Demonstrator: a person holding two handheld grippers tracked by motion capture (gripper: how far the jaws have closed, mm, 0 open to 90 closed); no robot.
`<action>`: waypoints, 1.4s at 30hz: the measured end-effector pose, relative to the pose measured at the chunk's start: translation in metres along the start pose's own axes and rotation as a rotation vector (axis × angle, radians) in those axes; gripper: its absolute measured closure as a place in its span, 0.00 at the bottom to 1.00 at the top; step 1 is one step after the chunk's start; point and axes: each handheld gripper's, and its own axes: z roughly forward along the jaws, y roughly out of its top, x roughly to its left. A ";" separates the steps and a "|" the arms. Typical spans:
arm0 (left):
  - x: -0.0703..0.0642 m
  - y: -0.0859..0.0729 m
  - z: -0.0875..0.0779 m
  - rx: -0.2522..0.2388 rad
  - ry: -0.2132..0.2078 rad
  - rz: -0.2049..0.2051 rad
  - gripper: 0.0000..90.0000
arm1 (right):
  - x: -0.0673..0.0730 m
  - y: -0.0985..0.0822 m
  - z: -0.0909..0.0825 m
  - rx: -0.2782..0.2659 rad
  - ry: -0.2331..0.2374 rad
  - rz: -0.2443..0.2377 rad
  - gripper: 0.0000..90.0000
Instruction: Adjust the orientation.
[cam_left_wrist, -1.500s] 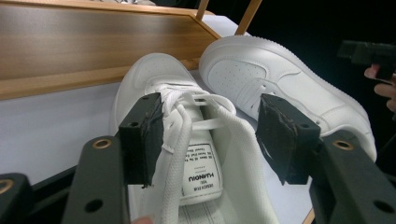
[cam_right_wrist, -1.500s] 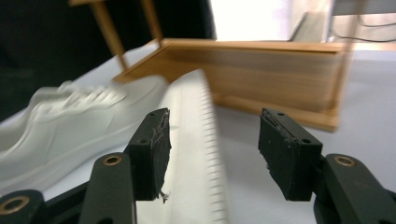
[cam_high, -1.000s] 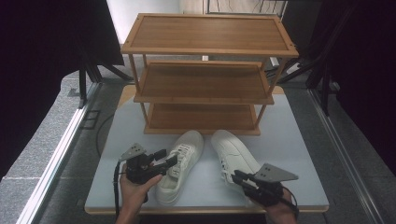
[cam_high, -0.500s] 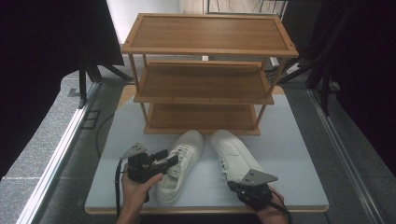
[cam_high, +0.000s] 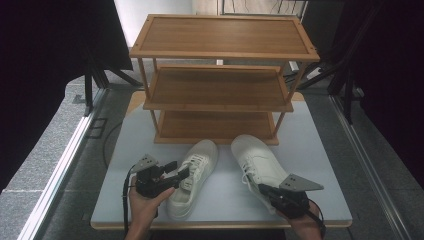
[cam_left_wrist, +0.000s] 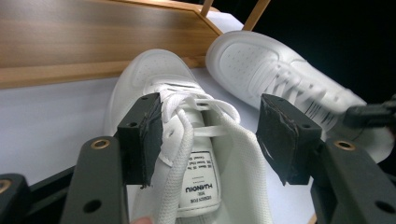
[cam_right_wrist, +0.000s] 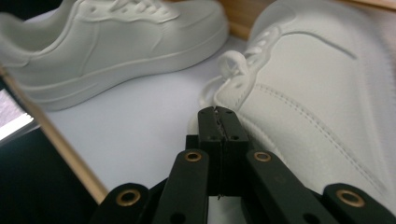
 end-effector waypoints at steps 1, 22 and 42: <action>0.000 0.000 0.000 0.001 0.000 0.003 0.46 | -0.004 0.000 -0.003 -0.010 -0.019 0.013 0.99; -0.001 -0.003 0.005 0.018 -0.017 -0.001 0.45 | -0.019 -0.003 -0.016 -0.062 -0.126 0.076 0.90; 0.000 -0.005 0.005 0.016 -0.027 -0.007 0.45 | -0.026 -0.015 0.001 0.041 -0.141 0.072 0.92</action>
